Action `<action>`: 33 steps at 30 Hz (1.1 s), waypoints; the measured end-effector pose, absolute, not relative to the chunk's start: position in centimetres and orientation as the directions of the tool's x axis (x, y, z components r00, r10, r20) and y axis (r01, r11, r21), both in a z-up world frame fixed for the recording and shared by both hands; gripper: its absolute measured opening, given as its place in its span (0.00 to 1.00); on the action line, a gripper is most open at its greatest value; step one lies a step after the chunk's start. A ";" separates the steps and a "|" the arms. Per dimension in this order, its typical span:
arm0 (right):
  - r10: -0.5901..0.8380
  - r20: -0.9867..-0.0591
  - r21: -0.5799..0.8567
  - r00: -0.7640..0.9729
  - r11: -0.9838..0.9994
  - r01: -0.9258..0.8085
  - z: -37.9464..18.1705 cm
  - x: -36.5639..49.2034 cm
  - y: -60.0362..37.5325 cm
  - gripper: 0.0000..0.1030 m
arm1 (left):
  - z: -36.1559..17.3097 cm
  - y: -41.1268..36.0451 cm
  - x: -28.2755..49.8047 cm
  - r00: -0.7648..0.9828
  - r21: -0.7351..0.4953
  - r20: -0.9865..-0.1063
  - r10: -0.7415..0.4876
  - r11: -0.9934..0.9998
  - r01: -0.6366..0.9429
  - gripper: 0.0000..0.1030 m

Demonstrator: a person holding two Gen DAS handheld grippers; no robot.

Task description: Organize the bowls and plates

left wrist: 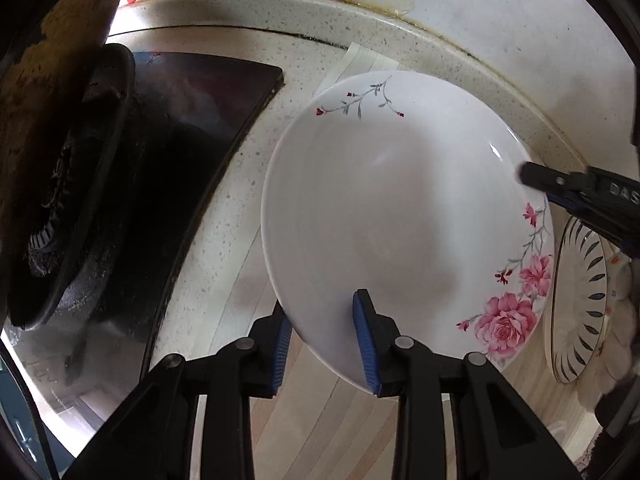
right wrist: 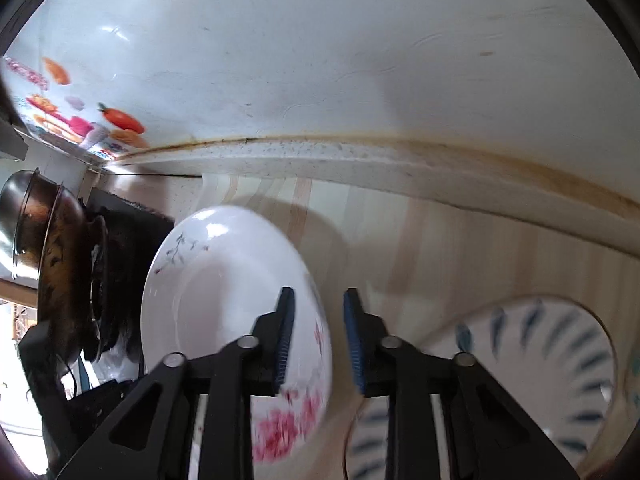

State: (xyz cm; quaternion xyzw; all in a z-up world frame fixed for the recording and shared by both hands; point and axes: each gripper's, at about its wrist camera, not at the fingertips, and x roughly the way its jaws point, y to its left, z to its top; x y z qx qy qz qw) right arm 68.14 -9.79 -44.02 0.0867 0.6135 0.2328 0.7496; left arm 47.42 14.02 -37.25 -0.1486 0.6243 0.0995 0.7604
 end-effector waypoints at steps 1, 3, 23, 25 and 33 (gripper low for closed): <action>0.464 -0.877 0.427 0.127 0.872 -0.237 -44.6 68.5 -9.5 0.13 | -37.3 14.1 47.3 0.207 -0.103 -0.978 -0.033 0.936 -0.336 0.27; 0.475 -0.869 0.435 0.141 0.867 -0.241 -44.7 68.9 -9.2 0.14 | -37.3 14.2 47.1 0.212 -0.102 -0.977 -0.030 0.936 -0.336 0.26; 0.551 -0.823 0.509 0.140 0.824 -0.249 -41.1 64.0 -12.9 0.11 | -32.2 13.8 43.1 0.292 -0.149 -0.955 -0.056 0.940 -0.307 0.25; 0.564 -0.813 0.523 0.146 0.817 -0.241 -40.5 63.0 -13.8 0.11 | -31.2 13.0 42.6 0.301 -0.155 -0.952 -0.061 0.941 -0.301 0.25; 0.625 -0.759 0.597 0.184 0.780 -0.188 -37.4 56.9 -20.2 0.11 | -28.9 9.4 39.6 0.304 -0.219 -0.942 -0.142 0.947 -0.235 0.25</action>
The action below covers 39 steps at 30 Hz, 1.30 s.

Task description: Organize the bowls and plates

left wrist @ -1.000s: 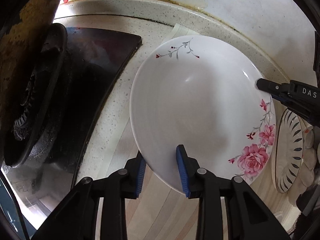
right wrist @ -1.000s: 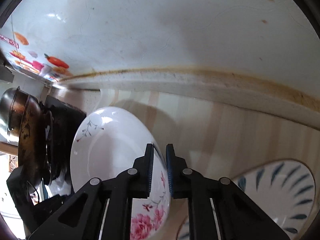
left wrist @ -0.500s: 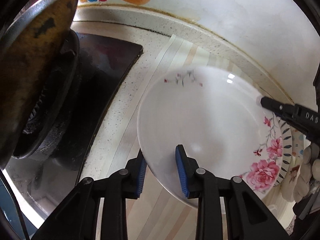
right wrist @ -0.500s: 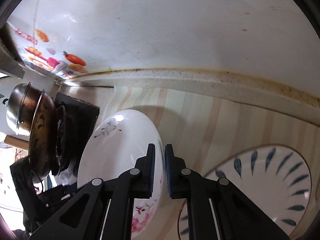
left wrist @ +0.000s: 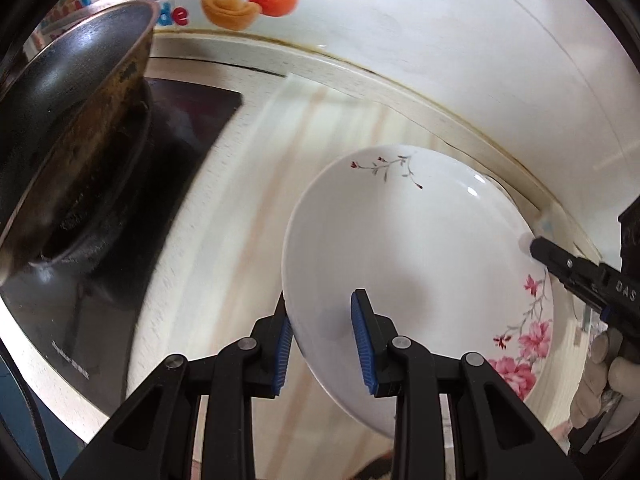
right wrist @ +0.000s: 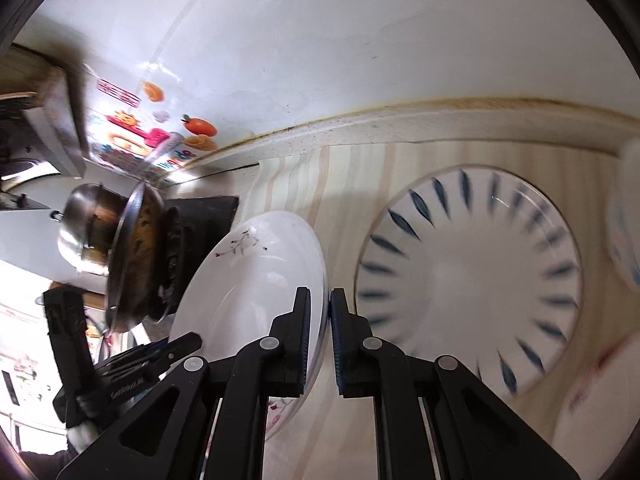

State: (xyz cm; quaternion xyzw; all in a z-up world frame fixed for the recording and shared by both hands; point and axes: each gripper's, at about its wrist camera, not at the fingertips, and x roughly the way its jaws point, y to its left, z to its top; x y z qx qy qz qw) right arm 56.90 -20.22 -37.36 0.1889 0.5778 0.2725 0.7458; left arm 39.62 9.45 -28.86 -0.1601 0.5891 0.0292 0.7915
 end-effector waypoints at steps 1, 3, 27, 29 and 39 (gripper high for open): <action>0.632 -0.752 0.605 0.188 0.775 -0.182 -36.9 56.1 -21.1 0.11 | -28.6 8.6 39.1 0.305 -0.220 -0.941 -0.147 0.950 -0.221 0.25; 0.637 -0.744 0.613 0.201 0.771 -0.173 -36.2 54.1 -23.0 0.11 | -28.3 7.4 38.4 0.304 -0.225 -0.939 -0.158 0.954 -0.200 0.25; 0.595 -0.776 0.618 0.209 0.783 0.070 -41.4 35.3 -39.2 0.11 | -34.0 -6.0 31.7 0.097 -0.173 -0.980 -0.175 0.984 0.031 0.25; 0.594 -0.778 0.619 0.204 0.781 0.085 -42.1 35.1 -39.2 0.11 | -34.3 -6.1 31.3 0.083 -0.175 -0.981 -0.177 0.984 0.033 0.25; 0.577 -0.796 0.599 0.183 0.794 0.101 -43.7 34.7 -38.9 0.11 | -35.7 -7.7 31.4 0.071 -0.126 -0.989 -0.129 0.991 0.050 0.25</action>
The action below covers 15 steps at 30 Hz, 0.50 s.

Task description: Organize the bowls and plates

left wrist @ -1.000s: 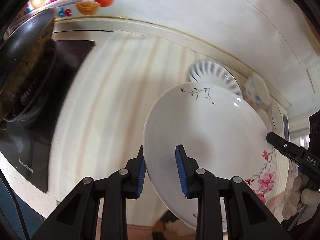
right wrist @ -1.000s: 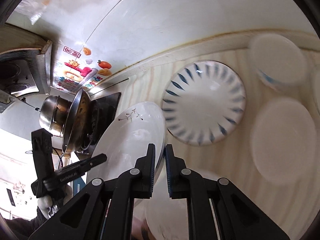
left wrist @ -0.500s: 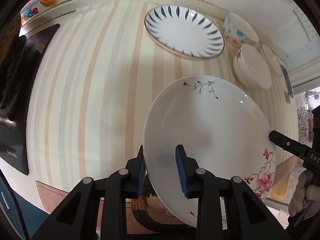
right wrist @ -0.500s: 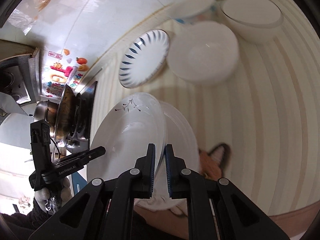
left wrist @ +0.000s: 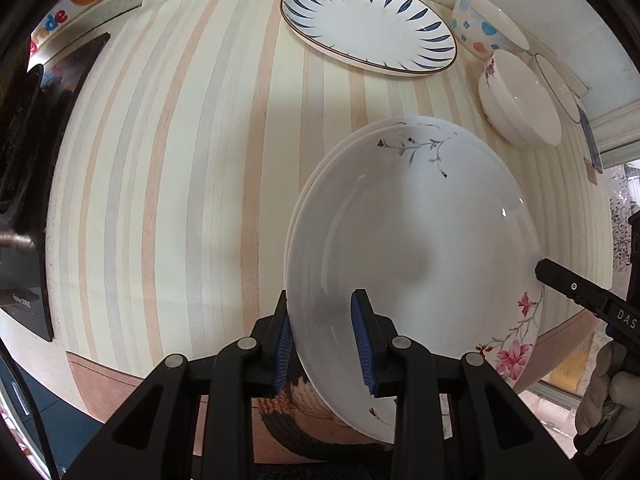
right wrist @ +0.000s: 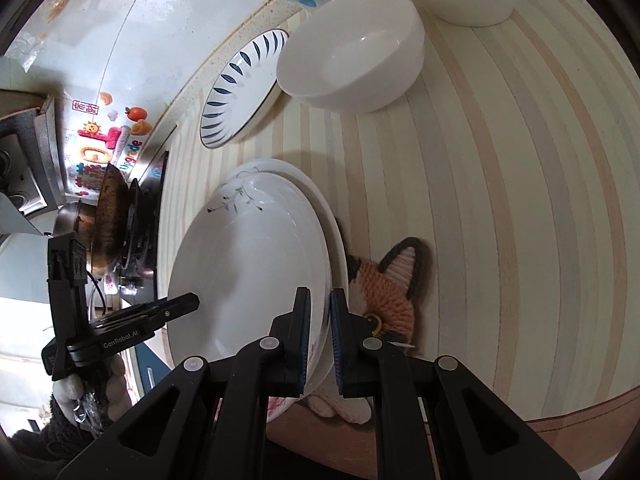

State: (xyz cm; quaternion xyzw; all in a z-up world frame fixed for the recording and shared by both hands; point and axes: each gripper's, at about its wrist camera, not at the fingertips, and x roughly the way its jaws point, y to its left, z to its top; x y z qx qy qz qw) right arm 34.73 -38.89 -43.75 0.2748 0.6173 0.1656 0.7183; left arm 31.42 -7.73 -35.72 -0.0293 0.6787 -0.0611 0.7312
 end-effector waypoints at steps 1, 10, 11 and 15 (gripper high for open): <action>0.575 -0.798 0.597 0.180 0.796 0.101 -43.8 34.9 -38.7 0.11 | -35.8 -7.8 31.5 0.073 -0.119 -0.990 -0.123 0.991 0.053 0.25; 0.567 -0.810 0.584 0.151 0.805 0.110 -43.9 35.6 -38.0 0.13 | -37.6 -8.6 32.6 0.048 -0.094 -0.994 -0.097 0.994 0.062 0.25; 0.567 -0.811 0.583 0.144 0.804 0.114 -43.9 35.7 -38.0 0.13 | -37.8 -8.6 32.7 0.045 -0.095 -0.994 -0.098 0.993 0.063 0.25; 0.558 -0.824 0.567 0.102 0.815 0.117 -43.6 36.0 -37.9 0.13 | -37.5 -8.0 33.2 0.036 -0.103 -0.994 -0.105 0.993 0.048 0.25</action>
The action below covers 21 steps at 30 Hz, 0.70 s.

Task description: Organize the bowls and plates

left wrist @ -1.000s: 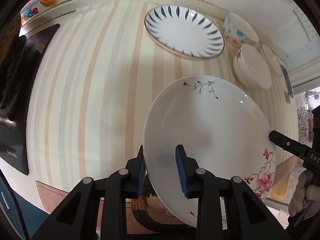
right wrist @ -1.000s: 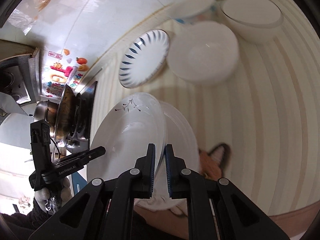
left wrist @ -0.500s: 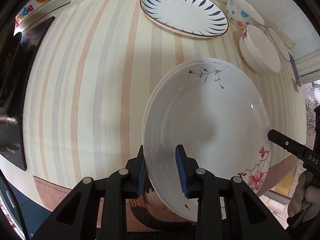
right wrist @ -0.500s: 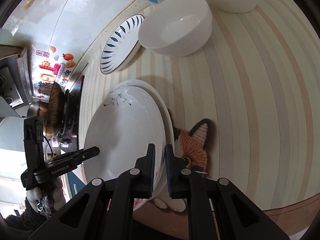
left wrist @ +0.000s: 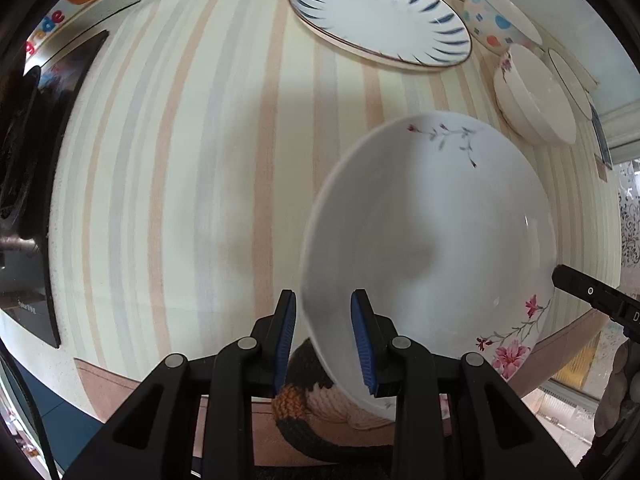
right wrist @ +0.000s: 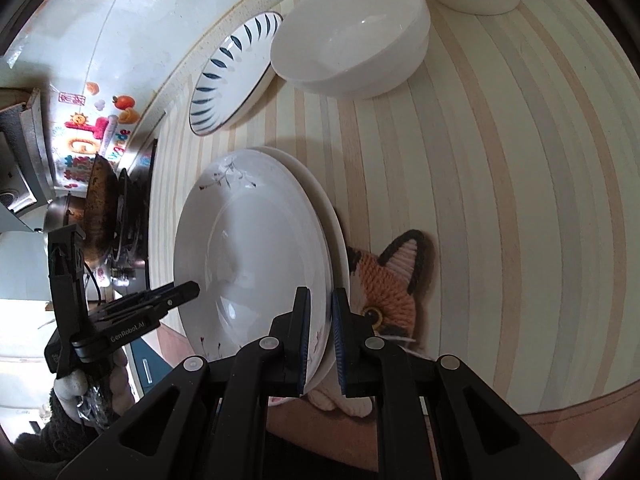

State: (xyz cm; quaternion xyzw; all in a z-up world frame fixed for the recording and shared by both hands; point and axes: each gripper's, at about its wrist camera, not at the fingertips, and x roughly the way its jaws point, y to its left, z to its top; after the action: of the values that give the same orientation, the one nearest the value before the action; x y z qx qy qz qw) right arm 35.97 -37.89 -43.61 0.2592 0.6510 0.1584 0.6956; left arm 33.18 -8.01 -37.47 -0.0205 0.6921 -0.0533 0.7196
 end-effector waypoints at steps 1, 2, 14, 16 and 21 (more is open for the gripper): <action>0.546 -0.833 0.553 0.091 0.825 0.117 -43.4 36.1 -37.9 0.13 | -37.1 -7.7 33.5 0.037 -0.105 -0.994 -0.107 0.994 0.044 0.25; 0.540 -0.837 0.547 0.086 0.829 0.114 -43.2 36.2 -38.0 0.13 | -36.7 -7.2 33.9 0.047 -0.108 -0.993 -0.109 0.994 0.037 0.25; 0.488 -0.850 0.509 0.200 0.857 0.074 -35.7 47.6 -37.5 0.21 | -32.5 -5.6 47.8 0.136 -0.133 -0.982 -0.129 0.991 -0.023 0.26; 0.446 -0.869 0.467 0.216 0.882 0.060 -35.1 51.3 -36.6 0.21 | -33.2 -5.2 50.2 0.130 -0.128 -0.984 -0.124 0.991 -0.029 0.26; 0.381 -0.913 0.391 0.149 0.919 0.049 -37.5 58.3 -34.7 0.21 | -36.3 -4.8 54.7 0.090 -0.120 -0.989 -0.118 0.992 -0.022 0.26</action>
State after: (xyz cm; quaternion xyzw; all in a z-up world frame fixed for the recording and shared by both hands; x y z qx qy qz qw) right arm 58.34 -34.74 -37.50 0.1671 0.6427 0.1124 0.7392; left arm 54.66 -4.83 -36.31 -0.0520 0.6738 -0.0325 0.7364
